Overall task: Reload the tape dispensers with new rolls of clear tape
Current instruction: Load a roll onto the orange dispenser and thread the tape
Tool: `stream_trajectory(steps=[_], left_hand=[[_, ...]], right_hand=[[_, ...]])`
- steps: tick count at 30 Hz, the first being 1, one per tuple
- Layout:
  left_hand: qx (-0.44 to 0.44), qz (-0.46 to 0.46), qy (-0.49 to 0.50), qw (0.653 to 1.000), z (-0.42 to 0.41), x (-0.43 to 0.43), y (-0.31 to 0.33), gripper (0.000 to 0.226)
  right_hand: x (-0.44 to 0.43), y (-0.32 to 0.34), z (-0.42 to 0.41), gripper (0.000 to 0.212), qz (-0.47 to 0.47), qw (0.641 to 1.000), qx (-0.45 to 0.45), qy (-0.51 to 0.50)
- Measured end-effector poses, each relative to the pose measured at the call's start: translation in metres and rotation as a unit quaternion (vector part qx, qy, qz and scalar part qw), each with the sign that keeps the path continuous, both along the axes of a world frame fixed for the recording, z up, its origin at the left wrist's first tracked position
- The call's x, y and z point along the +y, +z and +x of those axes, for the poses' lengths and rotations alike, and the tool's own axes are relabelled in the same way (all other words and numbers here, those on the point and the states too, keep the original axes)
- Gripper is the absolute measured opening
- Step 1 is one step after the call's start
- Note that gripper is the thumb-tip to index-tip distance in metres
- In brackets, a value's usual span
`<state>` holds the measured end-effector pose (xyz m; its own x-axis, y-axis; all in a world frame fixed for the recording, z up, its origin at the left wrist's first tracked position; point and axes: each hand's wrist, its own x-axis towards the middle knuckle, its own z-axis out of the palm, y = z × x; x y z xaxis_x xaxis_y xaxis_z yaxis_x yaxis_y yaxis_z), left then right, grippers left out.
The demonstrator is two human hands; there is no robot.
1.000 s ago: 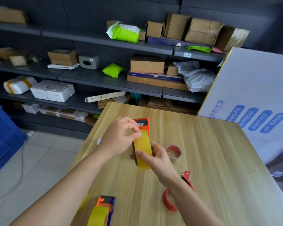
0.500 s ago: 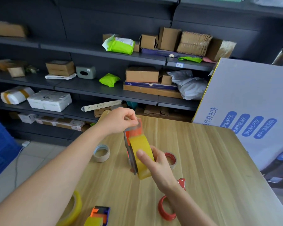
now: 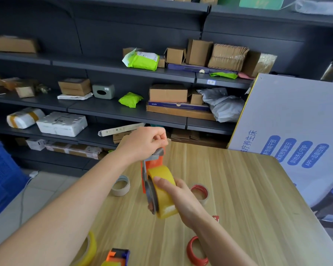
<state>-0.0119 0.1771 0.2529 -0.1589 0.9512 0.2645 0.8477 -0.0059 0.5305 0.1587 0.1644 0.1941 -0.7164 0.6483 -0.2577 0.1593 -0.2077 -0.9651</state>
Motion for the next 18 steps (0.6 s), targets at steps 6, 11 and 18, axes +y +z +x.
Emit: stream_trajectory(steps=[6,11,18], left_hand=[[0.042,-0.005,-0.031,0.999,0.002,0.003,0.005,0.016],[0.07,0.029,-0.027,0.997,0.0,0.008,0.005,0.014],[0.004,0.066,-0.024,0.998,-0.007,0.009,0.006,0.013]], right_hand=[[0.006,0.012,0.01,0.02,-0.003,1.0,-0.01,0.006],[0.003,0.012,0.01,0.014,-0.007,1.0,-0.005,0.021],[0.0,0.014,0.012,0.014,-0.01,0.999,0.028,-0.025]])
